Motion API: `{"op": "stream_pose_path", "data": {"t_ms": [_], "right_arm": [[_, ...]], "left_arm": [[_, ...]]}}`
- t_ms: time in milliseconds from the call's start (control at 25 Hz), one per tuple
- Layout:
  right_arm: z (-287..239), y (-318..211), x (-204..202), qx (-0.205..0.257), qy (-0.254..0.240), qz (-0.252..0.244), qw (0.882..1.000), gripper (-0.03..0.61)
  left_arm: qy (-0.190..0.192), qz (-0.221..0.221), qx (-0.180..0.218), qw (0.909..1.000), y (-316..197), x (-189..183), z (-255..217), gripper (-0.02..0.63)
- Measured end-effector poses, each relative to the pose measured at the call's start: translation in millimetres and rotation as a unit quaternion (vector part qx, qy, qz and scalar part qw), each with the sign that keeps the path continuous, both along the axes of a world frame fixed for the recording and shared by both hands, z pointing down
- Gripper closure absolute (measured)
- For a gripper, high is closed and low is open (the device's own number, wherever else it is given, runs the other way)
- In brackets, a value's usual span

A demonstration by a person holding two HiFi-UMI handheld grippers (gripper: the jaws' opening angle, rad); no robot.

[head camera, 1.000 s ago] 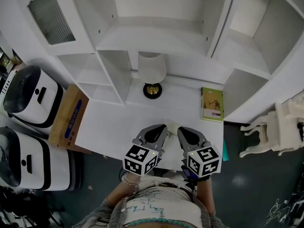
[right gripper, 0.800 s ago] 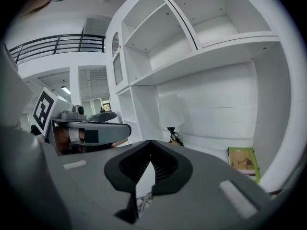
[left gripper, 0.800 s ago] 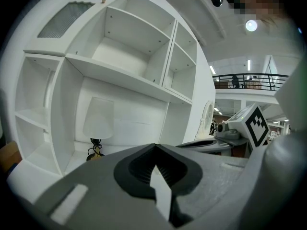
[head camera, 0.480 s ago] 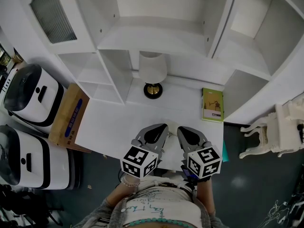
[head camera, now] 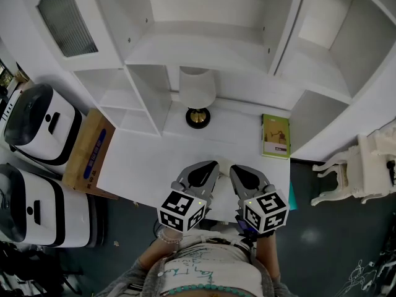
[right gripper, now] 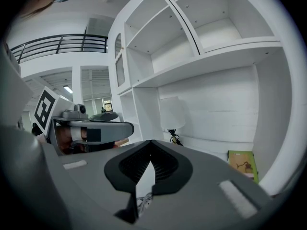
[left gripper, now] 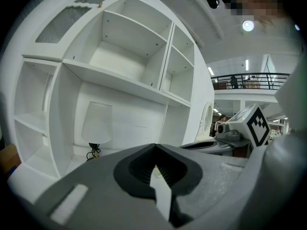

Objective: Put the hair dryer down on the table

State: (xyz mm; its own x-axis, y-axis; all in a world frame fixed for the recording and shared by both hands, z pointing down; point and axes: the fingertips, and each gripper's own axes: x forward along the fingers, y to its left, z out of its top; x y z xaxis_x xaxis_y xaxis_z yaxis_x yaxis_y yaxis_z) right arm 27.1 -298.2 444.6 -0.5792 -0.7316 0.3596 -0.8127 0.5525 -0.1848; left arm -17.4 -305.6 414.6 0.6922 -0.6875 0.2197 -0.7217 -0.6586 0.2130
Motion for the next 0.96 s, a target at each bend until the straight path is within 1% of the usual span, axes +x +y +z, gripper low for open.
{"op": "stream_pose_path", "data": {"t_ms": [280, 760, 960], "right_arm": [[-0.8, 1.3, 0.2, 0.002, 0.000, -0.001, 1.000, 0.552], [0.2, 2.6, -1.0, 0.001, 0.002, -0.007, 1.000, 0.552], [-0.2, 1.3, -1.8, 0.001, 0.002, -0.009, 1.000, 0.552]], "left_arm": [[-0.003, 0.003, -0.001, 1.0000, 0.9, 1.8, 1.2, 0.614], [-0.019, 0.011, 0.005, 0.9997, 1.0, 7.1, 5.3, 0.614], [-0.016, 0.013, 0.004, 0.9998, -0.8, 8.2, 4.3, 0.614]]}}
